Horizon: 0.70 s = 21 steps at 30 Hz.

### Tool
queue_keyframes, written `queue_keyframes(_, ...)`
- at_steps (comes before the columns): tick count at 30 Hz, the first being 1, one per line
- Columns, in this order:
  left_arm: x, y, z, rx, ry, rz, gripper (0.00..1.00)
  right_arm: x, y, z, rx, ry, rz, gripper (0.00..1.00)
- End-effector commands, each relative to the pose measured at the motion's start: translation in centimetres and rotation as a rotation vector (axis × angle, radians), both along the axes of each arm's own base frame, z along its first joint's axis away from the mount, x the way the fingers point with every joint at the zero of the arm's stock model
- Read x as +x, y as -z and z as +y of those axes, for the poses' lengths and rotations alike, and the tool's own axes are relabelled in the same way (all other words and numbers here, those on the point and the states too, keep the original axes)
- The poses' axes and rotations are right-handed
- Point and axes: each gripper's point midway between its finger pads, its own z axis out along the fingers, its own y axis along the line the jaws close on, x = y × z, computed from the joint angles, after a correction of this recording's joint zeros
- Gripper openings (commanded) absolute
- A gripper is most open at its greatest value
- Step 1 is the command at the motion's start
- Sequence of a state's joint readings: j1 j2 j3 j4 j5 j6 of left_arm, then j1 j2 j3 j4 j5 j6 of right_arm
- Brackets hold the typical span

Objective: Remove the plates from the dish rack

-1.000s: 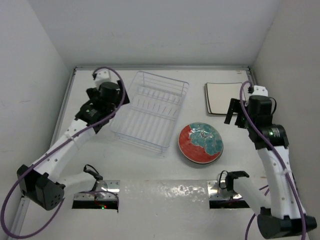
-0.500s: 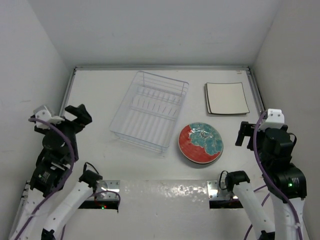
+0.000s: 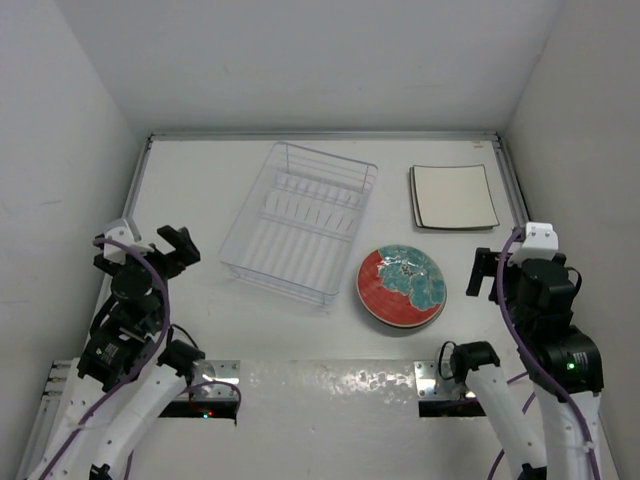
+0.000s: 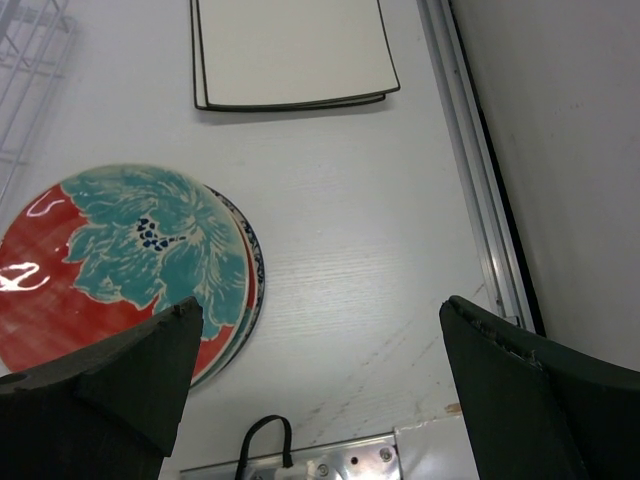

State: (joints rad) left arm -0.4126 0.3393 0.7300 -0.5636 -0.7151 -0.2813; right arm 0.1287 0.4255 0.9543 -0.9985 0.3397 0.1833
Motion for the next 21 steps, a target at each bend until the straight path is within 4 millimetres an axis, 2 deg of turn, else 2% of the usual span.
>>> queue_keyframes(1,0.2,-0.8,-0.4,-0.002,0.029,-0.037,1.00,0.9,0.2,0.3,0.007,-0.006,-0.012,0.99)
queue_keyframes(13,1.0,0.6,-0.3,0.005,-0.013,0.018,1.00,1.5,1.8,0.8,0.022,-0.024,0.035,0.99)
queue_keyframes(21,0.9,0.6,-0.2,-0.004,-0.018,0.009,1.00,1.8,2.3,0.7,0.023,-0.006,0.067,0.99)
